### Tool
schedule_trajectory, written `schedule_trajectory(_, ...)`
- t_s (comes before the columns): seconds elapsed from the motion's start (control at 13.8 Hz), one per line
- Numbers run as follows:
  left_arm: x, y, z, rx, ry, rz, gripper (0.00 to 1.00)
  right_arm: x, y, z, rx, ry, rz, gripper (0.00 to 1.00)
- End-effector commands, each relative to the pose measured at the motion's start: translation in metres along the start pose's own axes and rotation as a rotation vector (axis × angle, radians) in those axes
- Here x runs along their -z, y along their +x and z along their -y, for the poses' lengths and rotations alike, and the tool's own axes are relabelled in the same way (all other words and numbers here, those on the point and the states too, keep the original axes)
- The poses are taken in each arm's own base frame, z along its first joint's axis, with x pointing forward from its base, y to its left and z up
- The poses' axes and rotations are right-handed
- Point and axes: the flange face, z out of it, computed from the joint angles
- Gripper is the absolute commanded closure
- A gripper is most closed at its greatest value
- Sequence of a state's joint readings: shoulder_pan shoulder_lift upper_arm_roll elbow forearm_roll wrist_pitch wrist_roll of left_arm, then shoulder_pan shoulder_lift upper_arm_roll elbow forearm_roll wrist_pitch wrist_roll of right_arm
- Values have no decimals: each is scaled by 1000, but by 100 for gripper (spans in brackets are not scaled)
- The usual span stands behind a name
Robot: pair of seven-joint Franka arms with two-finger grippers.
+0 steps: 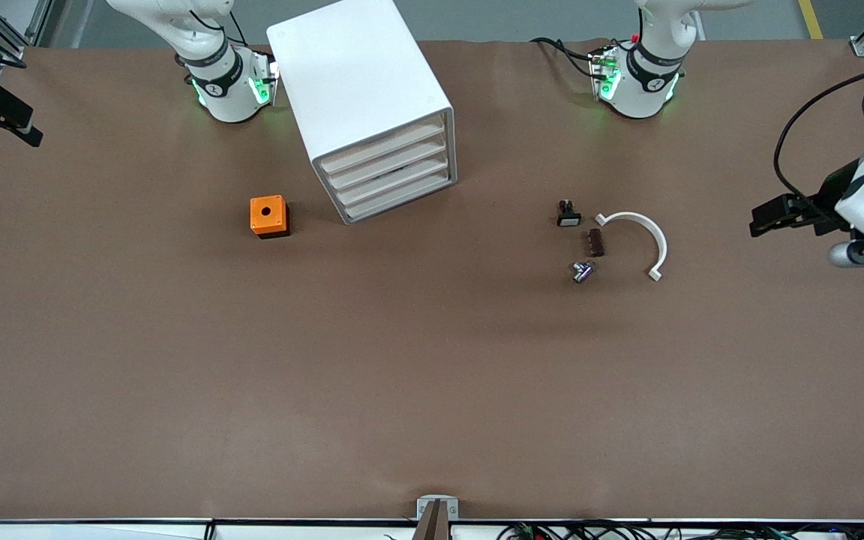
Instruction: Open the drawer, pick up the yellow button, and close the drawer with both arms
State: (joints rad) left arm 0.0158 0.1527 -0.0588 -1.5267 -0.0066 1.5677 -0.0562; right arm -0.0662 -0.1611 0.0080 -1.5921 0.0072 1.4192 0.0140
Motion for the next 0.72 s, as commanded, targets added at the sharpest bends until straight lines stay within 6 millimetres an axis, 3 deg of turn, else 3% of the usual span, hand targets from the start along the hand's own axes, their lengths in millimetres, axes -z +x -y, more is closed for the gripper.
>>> schedule_trajectory(0.0, -31, 21, -4, -5, 12, 39, 0, 4, -6, -1, -15, 9, -12, 0)
schedule_trajectory(0.36, -91, 49, -7, 11, 4, 110, 0, 4, -6, -1, -15, 9, -13, 0)
schedule_trajectory(0.65, -128, 65, -10, 108, 8, 141, 0, 3, -6, -4, -21, 9, -9, 0)
